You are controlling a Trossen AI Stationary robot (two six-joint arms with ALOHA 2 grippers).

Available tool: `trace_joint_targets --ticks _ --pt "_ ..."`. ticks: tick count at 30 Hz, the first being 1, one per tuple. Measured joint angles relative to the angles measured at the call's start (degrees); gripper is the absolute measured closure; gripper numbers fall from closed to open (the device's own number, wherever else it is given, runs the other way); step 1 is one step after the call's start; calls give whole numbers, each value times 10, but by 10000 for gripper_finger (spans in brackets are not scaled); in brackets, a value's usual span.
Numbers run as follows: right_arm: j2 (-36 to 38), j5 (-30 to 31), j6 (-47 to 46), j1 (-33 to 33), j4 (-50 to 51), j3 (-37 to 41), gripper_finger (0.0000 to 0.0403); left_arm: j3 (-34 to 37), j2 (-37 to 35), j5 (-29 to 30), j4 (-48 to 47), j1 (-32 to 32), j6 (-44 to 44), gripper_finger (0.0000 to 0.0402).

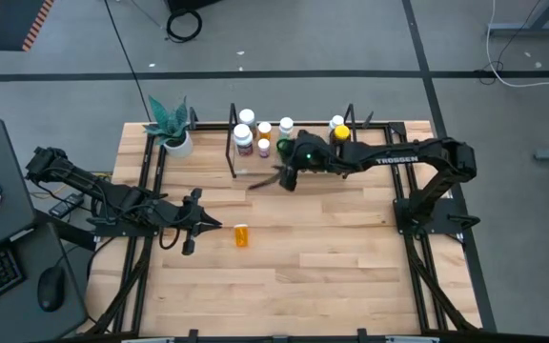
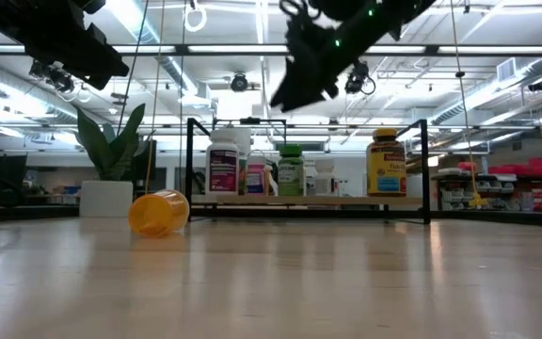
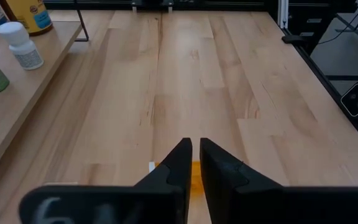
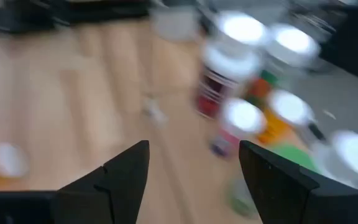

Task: Pick and place medicine bottles onto shelf by color
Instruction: Put the orange pill bottle on the shelf

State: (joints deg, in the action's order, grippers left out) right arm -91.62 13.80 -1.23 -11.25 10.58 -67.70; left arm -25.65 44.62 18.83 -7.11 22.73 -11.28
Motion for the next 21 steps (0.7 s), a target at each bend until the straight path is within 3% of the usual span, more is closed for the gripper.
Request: trace_joint_targets --ticks 4,13,18,21 --pt "-1 -36 11 36 -16 -6 146 0 0 0 0 0 0 367" --pt "24 -15 63 102 12 -6 148 0 0 0 0 0 0 372" --pt "25 -18 99 127 -40 5 148 0 0 0 1 0 -14 364" --pt "25 -62 116 134 -97 31 149 0 0 0 1 0 -14 363"
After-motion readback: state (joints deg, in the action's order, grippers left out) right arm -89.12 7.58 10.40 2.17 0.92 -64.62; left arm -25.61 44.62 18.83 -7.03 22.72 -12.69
